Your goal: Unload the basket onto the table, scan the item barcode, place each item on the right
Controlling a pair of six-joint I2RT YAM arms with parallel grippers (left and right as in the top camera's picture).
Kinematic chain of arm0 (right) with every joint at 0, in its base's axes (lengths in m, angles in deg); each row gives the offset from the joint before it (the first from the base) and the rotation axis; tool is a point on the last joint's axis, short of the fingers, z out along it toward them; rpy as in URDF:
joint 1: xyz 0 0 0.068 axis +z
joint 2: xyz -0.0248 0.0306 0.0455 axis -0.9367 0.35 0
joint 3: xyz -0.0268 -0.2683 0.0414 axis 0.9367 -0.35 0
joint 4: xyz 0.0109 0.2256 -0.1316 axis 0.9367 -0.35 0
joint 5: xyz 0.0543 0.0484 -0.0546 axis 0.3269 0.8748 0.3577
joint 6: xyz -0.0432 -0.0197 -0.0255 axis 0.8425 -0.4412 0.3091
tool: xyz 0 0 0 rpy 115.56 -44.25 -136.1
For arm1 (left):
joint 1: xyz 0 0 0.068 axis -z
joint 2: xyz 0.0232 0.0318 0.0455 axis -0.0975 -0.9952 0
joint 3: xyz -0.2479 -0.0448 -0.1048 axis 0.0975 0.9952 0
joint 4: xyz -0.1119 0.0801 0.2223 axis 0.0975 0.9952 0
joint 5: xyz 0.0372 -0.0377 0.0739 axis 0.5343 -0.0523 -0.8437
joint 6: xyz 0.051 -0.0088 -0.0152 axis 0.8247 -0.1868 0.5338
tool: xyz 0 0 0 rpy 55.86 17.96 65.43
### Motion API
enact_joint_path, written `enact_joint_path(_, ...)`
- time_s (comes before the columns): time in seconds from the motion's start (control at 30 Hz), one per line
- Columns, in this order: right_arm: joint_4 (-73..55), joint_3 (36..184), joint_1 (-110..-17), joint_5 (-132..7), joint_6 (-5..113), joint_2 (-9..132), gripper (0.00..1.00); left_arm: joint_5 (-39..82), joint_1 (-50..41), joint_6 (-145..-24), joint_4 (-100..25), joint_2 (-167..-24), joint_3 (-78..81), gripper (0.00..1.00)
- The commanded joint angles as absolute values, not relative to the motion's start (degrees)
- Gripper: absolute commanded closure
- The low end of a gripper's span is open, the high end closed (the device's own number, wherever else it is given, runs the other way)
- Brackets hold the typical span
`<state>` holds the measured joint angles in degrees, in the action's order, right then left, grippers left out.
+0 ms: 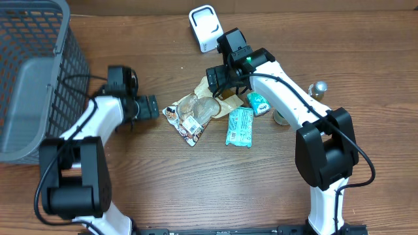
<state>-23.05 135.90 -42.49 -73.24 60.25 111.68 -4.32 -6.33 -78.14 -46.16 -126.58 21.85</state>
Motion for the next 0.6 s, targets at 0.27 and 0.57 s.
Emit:
enact_joint_path(0.27,-22.74,135.53,-42.75,-73.81,60.12,111.53,0.00,-1.52,-6.20,-77.66,-78.49,-109.62,51.44,0.00)
enact_joint_path(0.57,-22.74,135.53,-42.75,-73.81,60.12,111.53,0.00,-1.57,-6.20,-77.66,-89.35,-104.15,62.48,0.00)
